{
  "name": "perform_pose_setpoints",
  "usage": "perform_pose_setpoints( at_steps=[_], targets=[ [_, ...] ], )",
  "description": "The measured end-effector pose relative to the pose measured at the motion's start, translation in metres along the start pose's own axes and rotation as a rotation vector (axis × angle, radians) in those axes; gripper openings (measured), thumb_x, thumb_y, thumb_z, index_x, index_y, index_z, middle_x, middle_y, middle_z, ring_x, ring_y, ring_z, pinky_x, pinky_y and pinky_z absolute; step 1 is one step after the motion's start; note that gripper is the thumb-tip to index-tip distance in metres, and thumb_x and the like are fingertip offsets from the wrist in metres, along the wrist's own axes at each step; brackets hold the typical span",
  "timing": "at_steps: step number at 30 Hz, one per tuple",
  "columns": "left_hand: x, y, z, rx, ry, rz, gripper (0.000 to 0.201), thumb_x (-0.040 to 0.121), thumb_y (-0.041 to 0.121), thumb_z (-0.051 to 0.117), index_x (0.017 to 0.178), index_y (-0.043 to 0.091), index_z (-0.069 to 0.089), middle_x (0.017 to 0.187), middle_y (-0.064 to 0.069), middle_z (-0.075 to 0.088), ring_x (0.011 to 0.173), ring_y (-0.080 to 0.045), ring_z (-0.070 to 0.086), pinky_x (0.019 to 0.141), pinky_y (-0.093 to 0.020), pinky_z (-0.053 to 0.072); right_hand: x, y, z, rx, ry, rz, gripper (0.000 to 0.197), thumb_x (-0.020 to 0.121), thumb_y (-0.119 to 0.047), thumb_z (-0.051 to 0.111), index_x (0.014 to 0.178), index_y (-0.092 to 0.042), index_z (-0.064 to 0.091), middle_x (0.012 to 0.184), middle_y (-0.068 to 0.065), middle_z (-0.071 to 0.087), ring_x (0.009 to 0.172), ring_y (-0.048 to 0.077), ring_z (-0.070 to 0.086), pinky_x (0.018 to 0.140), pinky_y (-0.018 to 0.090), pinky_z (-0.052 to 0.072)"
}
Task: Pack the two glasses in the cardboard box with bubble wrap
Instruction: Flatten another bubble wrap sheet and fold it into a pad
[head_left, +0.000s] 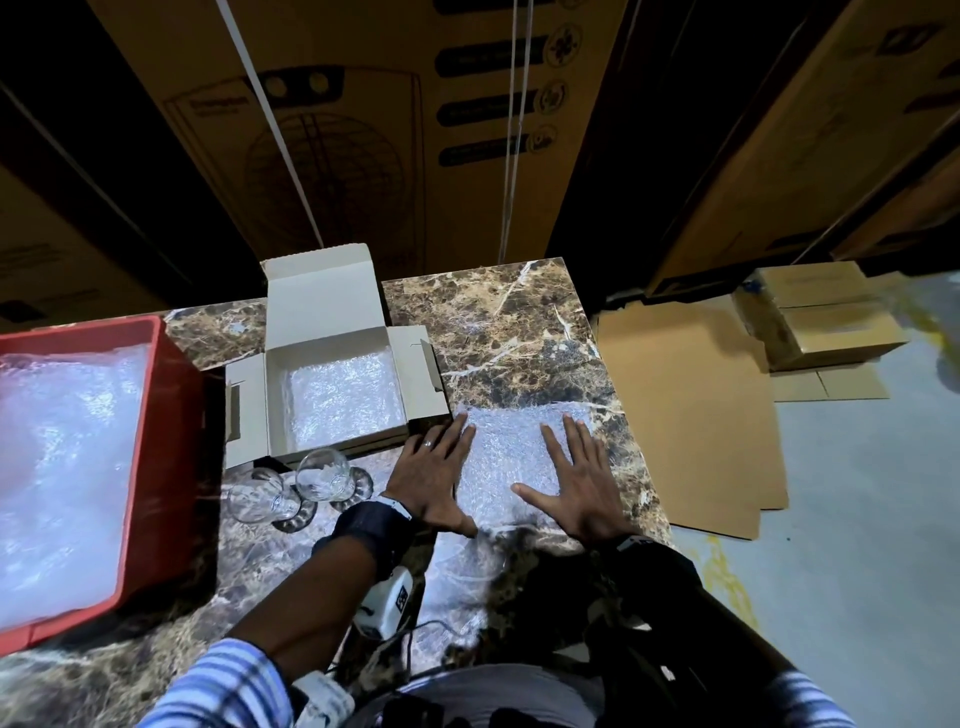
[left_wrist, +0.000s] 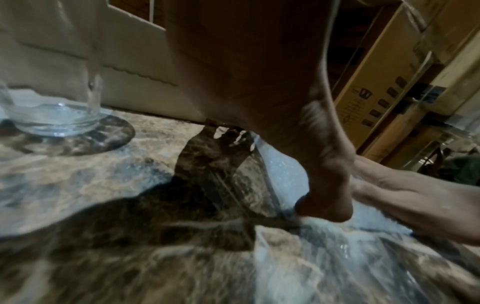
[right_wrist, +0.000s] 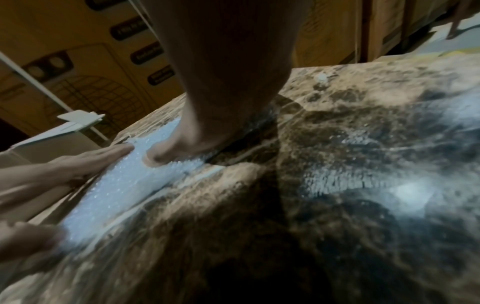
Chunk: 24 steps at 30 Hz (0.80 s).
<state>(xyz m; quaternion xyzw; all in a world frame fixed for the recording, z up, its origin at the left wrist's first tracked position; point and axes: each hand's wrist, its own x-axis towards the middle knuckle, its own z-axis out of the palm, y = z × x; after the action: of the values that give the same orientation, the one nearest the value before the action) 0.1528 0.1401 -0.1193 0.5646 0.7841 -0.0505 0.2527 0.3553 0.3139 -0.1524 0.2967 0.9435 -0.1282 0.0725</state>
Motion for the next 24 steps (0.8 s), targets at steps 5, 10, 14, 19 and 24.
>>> perform_pose_setpoints(
  at_steps=[5,10,14,19,24],
  targets=[
    [0.008,0.003,-0.01,0.061,-0.071,-0.039,0.149,0.057,0.079,0.076,0.163,0.021,-0.012,0.169,0.001,-0.025,0.156,-0.036,0.003,0.119,-0.061,0.015,0.002,0.006,-0.01,0.046,-0.073,-0.017,0.108,0.081,-0.095,0.029,0.163,-0.034,-0.006,0.17,0.002,-0.016,0.157,0.022,-0.013,0.127,0.048,-0.002],
    [0.008,0.013,-0.015,0.072,-0.097,-0.069,0.149,0.061,0.074,0.08,0.162,0.022,-0.018,0.169,-0.005,-0.026,0.156,-0.04,-0.002,0.122,-0.06,0.009,0.001,0.008,-0.032,0.091,-0.094,-0.06,0.096,0.086,-0.082,0.047,0.162,-0.034,0.013,0.17,0.006,0.001,0.156,0.027,0.003,0.124,0.055,0.008],
    [0.002,0.019,-0.015,0.049,-0.035,-0.036,0.145,0.064,0.072,0.078,0.161,0.024,-0.018,0.168,-0.008,-0.027,0.156,-0.04,-0.004,0.122,-0.058,0.008,-0.007,0.008,-0.045,0.092,-0.047,-0.246,0.061,0.083,-0.064,0.063,0.133,-0.033,0.05,0.141,0.002,0.04,0.128,0.022,0.037,0.106,0.048,0.039],
    [-0.01,0.028,-0.009,-0.006,0.113,0.092,0.131,0.058,0.068,0.073,0.163,0.027,0.005,0.168,-0.011,0.002,0.152,-0.037,0.012,0.122,-0.056,0.013,-0.017,0.011,-0.038,0.037,-0.154,-0.372,0.05,0.073,-0.048,0.064,0.117,-0.026,0.054,0.113,-0.003,0.046,0.098,0.014,0.038,0.073,0.033,0.038],
    [-0.017,0.026,0.007,0.031,0.12,0.171,0.111,0.062,0.063,0.068,0.156,0.021,0.026,0.155,-0.013,0.029,0.142,-0.032,0.033,0.116,-0.052,0.021,-0.018,0.01,-0.031,-0.006,-0.109,-0.397,0.036,0.075,-0.034,0.056,0.108,-0.018,0.058,0.102,0.004,0.054,0.088,0.023,0.046,0.067,0.032,0.03]
  ],
)
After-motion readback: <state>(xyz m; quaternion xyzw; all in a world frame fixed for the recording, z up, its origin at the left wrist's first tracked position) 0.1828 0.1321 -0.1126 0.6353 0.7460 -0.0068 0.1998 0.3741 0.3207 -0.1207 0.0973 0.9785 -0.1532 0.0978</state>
